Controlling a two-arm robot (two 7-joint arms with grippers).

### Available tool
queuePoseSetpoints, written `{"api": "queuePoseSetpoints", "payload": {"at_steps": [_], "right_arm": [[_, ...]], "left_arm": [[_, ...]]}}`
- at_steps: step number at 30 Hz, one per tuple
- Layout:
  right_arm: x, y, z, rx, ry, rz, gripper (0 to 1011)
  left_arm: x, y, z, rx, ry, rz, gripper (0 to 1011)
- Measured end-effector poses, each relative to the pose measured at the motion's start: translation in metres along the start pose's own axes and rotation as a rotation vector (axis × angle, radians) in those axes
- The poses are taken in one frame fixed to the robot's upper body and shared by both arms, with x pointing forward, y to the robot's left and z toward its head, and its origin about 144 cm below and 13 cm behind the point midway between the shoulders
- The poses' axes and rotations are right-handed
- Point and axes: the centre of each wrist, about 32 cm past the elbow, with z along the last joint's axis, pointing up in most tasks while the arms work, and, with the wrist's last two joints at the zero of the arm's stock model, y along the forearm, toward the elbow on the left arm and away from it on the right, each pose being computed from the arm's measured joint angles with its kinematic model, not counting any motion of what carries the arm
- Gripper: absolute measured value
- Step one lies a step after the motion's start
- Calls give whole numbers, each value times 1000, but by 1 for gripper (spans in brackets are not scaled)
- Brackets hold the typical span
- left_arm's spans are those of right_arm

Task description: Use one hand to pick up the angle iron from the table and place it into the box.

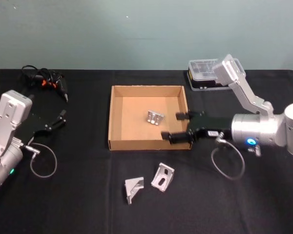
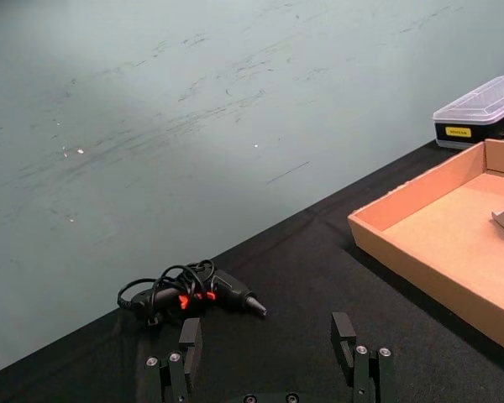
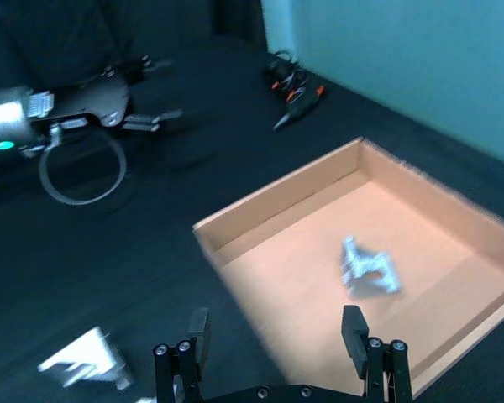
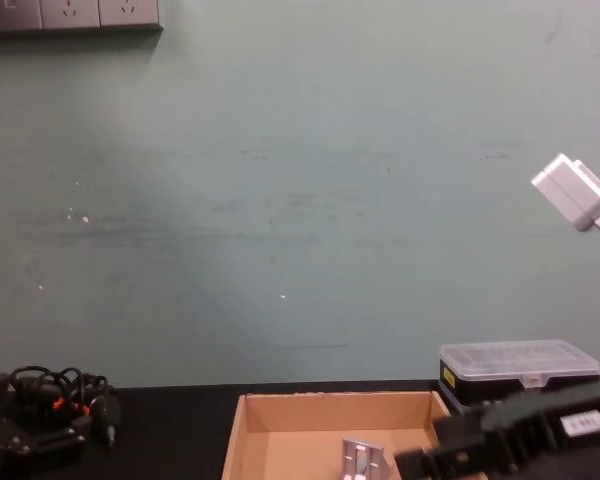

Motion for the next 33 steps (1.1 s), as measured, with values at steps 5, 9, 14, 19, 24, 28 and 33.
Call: {"api": "queuePoseSetpoints", "payload": {"at_steps": [5, 9, 14, 19, 24, 28, 33], "right_arm": [[-15, -14, -4, -55, 43, 34, 1000], [-26, -20, -4, -100, 51, 58, 1000], [-42, -24, 1, -170, 9, 84, 1000], [-49, -19, 10, -242, -63, 95, 1000], [-50, -10, 15, -294, -96, 101, 1000], [-49, -2, 16, -314, -97, 103, 1000], [-48, 6, 18, -321, -98, 101, 1000]], "left_arm": [[0, 0, 0, 0, 0, 0, 1011], [0, 0, 0, 0, 0, 0, 1011], [0, 0, 0, 0, 0, 0, 1012], [0, 0, 0, 0, 0, 0, 1011], [0, 0, 0, 0, 0, 0, 1011], [0, 0, 0, 0, 0, 0, 1011], [0, 0, 0, 0, 0, 0, 1011]]}}
